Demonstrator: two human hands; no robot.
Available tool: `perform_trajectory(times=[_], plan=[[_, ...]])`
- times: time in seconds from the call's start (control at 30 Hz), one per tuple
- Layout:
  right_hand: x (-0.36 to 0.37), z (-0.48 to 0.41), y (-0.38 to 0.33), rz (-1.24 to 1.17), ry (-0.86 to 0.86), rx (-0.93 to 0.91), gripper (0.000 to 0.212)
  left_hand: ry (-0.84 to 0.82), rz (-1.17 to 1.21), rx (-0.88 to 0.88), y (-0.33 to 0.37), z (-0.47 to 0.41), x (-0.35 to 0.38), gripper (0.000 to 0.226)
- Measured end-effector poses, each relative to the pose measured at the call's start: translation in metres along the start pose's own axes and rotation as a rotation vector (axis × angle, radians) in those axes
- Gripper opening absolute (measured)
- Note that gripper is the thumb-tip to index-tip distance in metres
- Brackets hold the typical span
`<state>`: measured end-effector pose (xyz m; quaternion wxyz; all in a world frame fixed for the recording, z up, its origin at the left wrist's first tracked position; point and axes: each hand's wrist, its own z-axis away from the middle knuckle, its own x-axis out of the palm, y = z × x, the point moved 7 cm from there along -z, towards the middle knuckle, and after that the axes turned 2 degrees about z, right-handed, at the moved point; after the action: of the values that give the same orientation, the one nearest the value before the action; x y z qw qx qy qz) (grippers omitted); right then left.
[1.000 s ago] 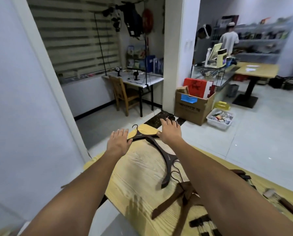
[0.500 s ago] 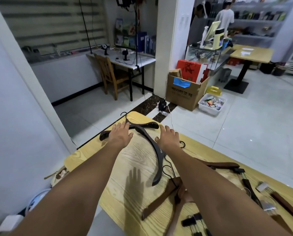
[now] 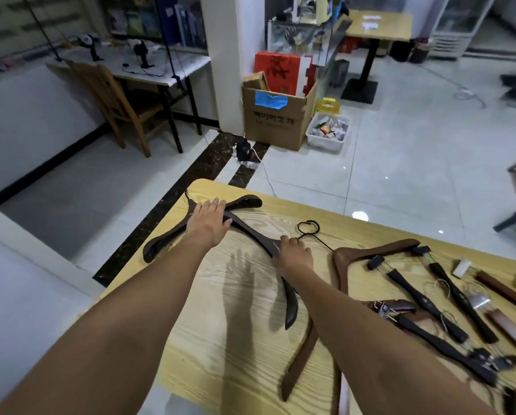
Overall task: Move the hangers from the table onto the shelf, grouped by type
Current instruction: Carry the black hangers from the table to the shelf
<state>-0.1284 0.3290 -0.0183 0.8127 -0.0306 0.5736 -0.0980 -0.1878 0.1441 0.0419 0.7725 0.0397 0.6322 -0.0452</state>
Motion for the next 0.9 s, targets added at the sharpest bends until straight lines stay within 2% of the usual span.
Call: perform_trajectory(times=[0.23, 0.37, 0.6, 0.9], plan=[[0.054, -0.014, 0.005, -0.005, -0.143, 0.198, 0.051, -0.066, -0.029, 0.077, -0.03, -0.031, 0.036, 0.06], [0.073, -0.021, 0.008, 0.045, -0.206, 0.246, 0.055, -0.1, -0.017, 0.097, -0.042, -0.043, 0.051, 0.06], [0.074, -0.03, 0.008, 0.169, -0.151, 0.26, 0.042, -0.067, 0.026, 0.128, -0.064, -0.059, 0.058, 0.057], [0.066, -0.02, 0.002, 0.001, -0.156, 0.291, 0.038, -0.005, 0.06, 0.161, -0.074, -0.069, 0.04, 0.055]])
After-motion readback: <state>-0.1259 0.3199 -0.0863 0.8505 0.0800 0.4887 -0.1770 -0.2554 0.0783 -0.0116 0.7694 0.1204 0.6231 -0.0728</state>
